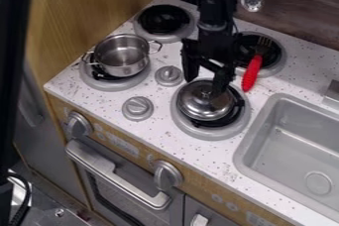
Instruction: Take the lid of the pot from right burner of the stove and close the pot on the left burner
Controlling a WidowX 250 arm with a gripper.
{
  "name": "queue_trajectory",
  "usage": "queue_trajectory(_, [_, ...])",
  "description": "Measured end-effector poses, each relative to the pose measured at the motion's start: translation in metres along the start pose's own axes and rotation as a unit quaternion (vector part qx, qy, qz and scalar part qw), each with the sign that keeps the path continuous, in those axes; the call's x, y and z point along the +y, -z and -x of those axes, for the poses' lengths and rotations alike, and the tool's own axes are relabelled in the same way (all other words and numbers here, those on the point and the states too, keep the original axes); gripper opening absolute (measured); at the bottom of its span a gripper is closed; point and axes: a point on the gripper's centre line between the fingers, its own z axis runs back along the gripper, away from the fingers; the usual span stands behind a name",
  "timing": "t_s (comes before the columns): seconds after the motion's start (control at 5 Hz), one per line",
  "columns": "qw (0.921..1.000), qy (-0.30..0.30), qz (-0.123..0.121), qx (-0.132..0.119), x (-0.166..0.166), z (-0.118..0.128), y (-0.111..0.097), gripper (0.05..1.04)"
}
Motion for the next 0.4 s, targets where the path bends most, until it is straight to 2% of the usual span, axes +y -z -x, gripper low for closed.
queue_trajectory(0.2, [0.9999, -0.003, 0.005, 0.010, -0.0004, -0.0019, 0.0119, 0.967])
queue_trajectory(0.4, [1.0000, 0.008, 0.000, 0.006, 0.0017, -0.0079, 0.0164, 0.708])
